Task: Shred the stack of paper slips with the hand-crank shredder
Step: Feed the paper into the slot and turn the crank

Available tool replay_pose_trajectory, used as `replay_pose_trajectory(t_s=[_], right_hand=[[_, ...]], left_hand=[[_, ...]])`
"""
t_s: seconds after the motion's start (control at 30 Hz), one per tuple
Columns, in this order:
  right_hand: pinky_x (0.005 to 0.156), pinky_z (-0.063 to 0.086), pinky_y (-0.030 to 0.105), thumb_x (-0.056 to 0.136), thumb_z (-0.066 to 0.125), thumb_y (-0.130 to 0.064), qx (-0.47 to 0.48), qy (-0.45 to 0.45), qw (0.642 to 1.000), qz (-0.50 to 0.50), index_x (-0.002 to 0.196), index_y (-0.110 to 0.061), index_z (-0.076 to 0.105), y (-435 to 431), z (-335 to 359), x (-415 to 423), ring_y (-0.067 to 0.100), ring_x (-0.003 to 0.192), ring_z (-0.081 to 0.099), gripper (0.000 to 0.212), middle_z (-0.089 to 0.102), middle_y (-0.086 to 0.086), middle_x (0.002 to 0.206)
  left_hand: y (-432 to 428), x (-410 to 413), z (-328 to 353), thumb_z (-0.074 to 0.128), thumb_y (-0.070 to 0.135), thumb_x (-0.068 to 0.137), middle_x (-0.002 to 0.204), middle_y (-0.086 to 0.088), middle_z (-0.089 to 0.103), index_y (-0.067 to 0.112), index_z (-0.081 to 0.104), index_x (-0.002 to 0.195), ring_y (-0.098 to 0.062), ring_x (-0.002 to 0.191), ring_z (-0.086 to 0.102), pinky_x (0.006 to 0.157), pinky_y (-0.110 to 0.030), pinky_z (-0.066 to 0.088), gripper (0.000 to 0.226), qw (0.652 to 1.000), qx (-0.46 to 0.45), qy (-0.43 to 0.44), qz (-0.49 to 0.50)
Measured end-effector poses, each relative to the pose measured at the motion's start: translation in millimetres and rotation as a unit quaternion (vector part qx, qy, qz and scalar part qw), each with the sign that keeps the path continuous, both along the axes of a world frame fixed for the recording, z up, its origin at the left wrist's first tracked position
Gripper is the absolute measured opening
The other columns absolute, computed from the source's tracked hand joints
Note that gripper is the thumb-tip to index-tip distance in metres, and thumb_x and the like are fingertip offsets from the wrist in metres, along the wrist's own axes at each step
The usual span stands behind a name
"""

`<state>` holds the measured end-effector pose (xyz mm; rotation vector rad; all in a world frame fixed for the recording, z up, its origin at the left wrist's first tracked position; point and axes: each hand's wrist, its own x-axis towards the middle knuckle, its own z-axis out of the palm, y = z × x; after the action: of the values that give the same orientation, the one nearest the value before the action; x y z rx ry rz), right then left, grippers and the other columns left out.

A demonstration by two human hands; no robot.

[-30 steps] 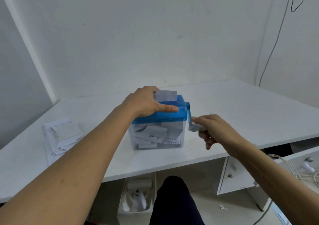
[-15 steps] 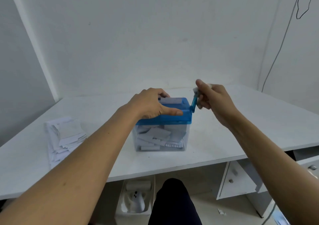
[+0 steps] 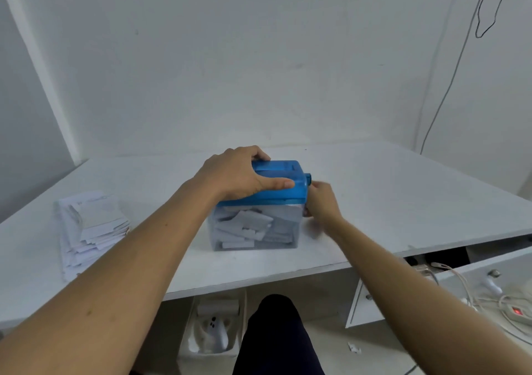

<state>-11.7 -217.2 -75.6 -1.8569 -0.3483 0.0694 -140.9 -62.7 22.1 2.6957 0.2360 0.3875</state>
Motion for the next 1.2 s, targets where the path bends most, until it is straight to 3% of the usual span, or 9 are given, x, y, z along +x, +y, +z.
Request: replay_pose_trajectory(t_s=[0.1, 0.23, 0.43, 0.6, 0.7, 0.8, 0.87, 1.03, 1.2], right_hand=[[0.053, 0.041, 0.031, 0.101, 0.044, -0.033, 0.003, 0.004, 1.000, -0.021, 0.065, -0.013, 0.048, -5.5, -11.5, -11.0, 0.017, 0.050, 0.043, 0.041, 0.050, 0.001, 0.059], [0.053, 0.039, 0.032, 0.100, 0.045, -0.036, -0.014, 0.000, 0.999, -0.036, 0.068, -0.011, 0.044, -8.9, -10.0, -13.0, 0.019, 0.049, 0.045, 0.041, 0.049, 0.006, 0.062], [0.065, 0.057, 0.041, 0.103, 0.045, -0.036, -0.054, -0.022, 0.998, -0.013, 0.070, -0.006, 0.057, -13.2, 0.5, -29.2, 0.016, 0.048, 0.057, 0.047, 0.061, 0.007, 0.060], [0.054, 0.049, 0.029, 0.100, 0.052, -0.041, 0.086, -0.019, 0.991, 0.099, 0.070, -0.002, 0.064, -17.9, 41.7, -41.8, 0.020, 0.047, 0.054, 0.051, 0.058, 0.007, 0.053], [0.057, 0.047, 0.030, 0.099, 0.051, -0.034, 0.242, 0.025, 0.944, 0.225, 0.103, -0.005, 0.058, -20.5, 69.1, -27.6, 0.014, 0.048, 0.046, 0.030, 0.043, -0.003, 0.056], [0.066, 0.047, 0.030, 0.099, 0.055, -0.027, 0.205, -0.005, 0.956, 0.209, 0.098, -0.007, 0.065, -10.1, 78.1, -11.8, 0.012, 0.054, 0.044, 0.023, 0.043, -0.006, 0.059], [0.072, 0.050, 0.030, 0.098, 0.057, -0.031, 0.183, -0.017, 0.964, 0.190, 0.091, -0.016, 0.073, -4.9, 79.0, -3.7, 0.013, 0.063, 0.053, 0.022, 0.052, -0.003, 0.068], [0.068, 0.054, 0.028, 0.095, 0.066, -0.037, 0.119, -0.058, 0.988, 0.078, 0.109, -0.013, 0.059, 10.7, 79.5, 20.6, 0.016, 0.069, 0.065, 0.029, 0.067, 0.004, 0.085], [0.072, 0.057, 0.030, 0.099, 0.060, -0.033, 0.008, 0.005, 0.997, 0.078, 0.103, -0.013, 0.063, 18.6, 41.7, 30.7, 0.017, 0.079, 0.065, 0.020, 0.069, 0.008, 0.095]], left_hand=[[-4.9, -1.8, -1.2, 0.059, 0.092, 0.060, 0.115, 0.018, 0.057, 0.041, 0.052, 0.126, -0.013, 0.101, 0.057, 0.080, -0.032, 0.041, 0.084, 0.999, 0.033, 0.003, 0.015], [-7.8, -5.1, 0.8, 0.061, 0.090, 0.062, 0.110, 0.019, 0.053, 0.040, 0.052, 0.127, -0.011, 0.097, 0.055, 0.079, -0.031, 0.039, 0.082, 0.999, 0.042, -0.003, 0.023], [5.9, 4.9, -1.4, 0.057, 0.093, 0.061, 0.110, 0.017, 0.055, 0.038, 0.054, 0.125, -0.014, 0.096, 0.055, 0.082, -0.032, 0.041, 0.085, 0.997, 0.057, -0.012, 0.055], [30.9, 15.1, 1.7, 0.055, 0.095, 0.061, 0.114, 0.016, 0.056, 0.038, 0.054, 0.126, -0.014, 0.098, 0.055, 0.080, -0.034, 0.039, 0.086, 0.996, 0.061, -0.005, 0.068], [34.6, 17.7, 0.0, 0.056, 0.094, 0.061, 0.114, 0.018, 0.055, 0.039, 0.054, 0.125, -0.013, 0.099, 0.054, 0.079, -0.033, 0.038, 0.084, 0.996, 0.061, -0.010, 0.064], [34.2, 17.8, -2.1, 0.057, 0.092, 0.063, 0.113, 0.018, 0.055, 0.038, 0.055, 0.124, -0.012, 0.100, 0.053, 0.079, -0.032, 0.038, 0.081, 0.996, 0.058, -0.014, 0.065], [33.5, 18.1, -2.3, 0.058, 0.091, 0.064, 0.114, 0.018, 0.054, 0.038, 0.055, 0.124, -0.012, 0.100, 0.053, 0.080, -0.032, 0.038, 0.081, 0.996, 0.057, -0.014, 0.062], [34.2, 16.1, -0.4, 0.062, 0.089, 0.062, 0.116, 0.020, 0.056, 0.039, 0.056, 0.123, -0.011, 0.102, 0.054, 0.079, -0.032, 0.039, 0.079, 0.998, 0.039, -0.016, 0.051], [33.6, 13.3, -3.4, 0.061, 0.090, 0.063, 0.116, 0.020, 0.056, 0.041, 0.054, 0.124, -0.010, 0.102, 0.055, 0.078, -0.031, 0.039, 0.079, 0.998, 0.040, -0.008, 0.048]])
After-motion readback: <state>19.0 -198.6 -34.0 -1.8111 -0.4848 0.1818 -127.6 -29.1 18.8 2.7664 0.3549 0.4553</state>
